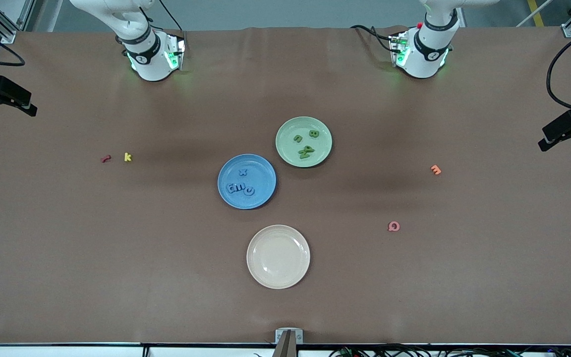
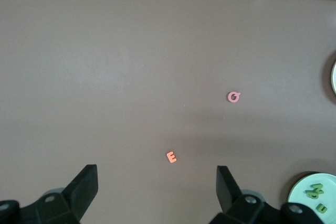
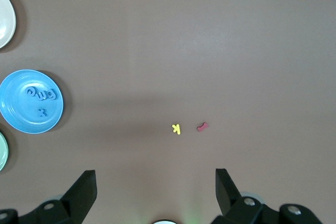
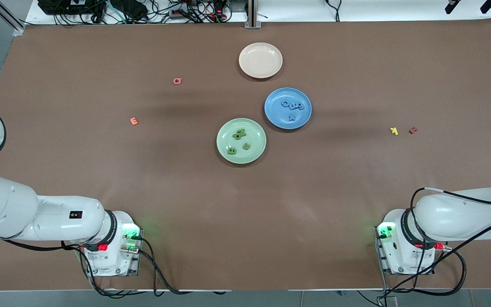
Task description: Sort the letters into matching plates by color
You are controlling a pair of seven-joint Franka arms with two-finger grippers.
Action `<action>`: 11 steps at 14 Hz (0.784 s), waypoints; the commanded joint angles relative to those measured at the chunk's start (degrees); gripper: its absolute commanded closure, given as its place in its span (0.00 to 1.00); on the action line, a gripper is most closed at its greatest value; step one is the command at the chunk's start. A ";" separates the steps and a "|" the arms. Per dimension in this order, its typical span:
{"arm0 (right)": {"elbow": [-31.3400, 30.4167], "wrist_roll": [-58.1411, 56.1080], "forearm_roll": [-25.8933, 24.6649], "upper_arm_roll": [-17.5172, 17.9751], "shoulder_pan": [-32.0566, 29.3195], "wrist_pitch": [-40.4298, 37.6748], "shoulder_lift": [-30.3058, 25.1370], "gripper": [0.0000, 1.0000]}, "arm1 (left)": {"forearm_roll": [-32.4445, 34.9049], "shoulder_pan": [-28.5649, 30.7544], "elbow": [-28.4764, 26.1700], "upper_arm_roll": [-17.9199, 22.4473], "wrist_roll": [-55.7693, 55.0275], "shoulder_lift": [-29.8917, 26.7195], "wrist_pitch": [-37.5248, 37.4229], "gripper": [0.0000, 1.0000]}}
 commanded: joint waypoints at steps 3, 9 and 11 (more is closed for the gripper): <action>-0.87 0.03 -0.09 0.19 -0.14 -0.34 -0.89 0.00 | -0.44 -0.64 0.41 -0.64 0.49 -0.82 -0.89 0.01; -0.78 0.29 0.09 0.63 0.74 -0.87 -0.98 0.00 | -0.35 -0.73 0.84 -0.90 0.23 -0.91 -0.89 0.00; -0.87 0.29 0.09 0.63 0.74 -0.87 -0.98 0.00 | -0.79 -0.64 0.93 -0.81 0.58 -0.91 -0.89 0.00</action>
